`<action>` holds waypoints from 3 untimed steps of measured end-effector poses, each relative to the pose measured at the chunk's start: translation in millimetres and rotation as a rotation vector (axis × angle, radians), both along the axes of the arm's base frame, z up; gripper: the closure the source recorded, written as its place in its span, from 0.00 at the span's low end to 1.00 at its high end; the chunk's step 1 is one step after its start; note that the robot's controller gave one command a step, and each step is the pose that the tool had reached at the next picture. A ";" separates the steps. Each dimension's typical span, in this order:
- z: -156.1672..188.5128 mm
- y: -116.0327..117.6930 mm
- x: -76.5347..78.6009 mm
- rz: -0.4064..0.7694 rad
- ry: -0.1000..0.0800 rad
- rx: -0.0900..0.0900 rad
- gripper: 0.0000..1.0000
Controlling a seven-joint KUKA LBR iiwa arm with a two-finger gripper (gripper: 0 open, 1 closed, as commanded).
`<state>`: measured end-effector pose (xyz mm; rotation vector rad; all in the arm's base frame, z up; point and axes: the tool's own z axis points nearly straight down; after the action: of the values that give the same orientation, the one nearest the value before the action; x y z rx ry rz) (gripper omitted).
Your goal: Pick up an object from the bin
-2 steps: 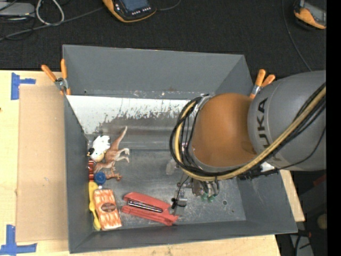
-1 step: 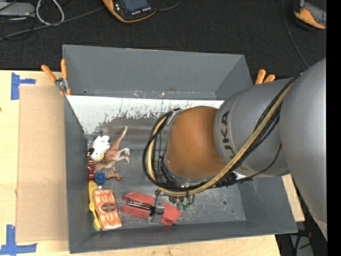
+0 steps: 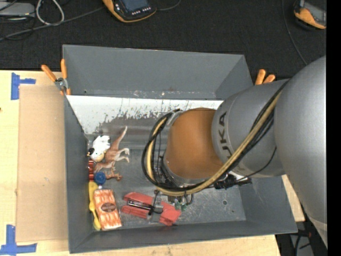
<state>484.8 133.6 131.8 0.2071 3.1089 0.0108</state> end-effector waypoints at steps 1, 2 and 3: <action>1.9 21.2 12.8 0.036 0.010 -0.004 0.00; 0.3 13.4 8.2 0.159 0.001 -0.005 0.00; -29.1 6.8 4.9 0.414 0.002 -0.011 0.00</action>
Offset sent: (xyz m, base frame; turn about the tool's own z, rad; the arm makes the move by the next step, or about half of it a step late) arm -0.0045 -0.0058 -0.0328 -0.2578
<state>489.7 140.4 102.7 -0.4362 3.0887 0.0013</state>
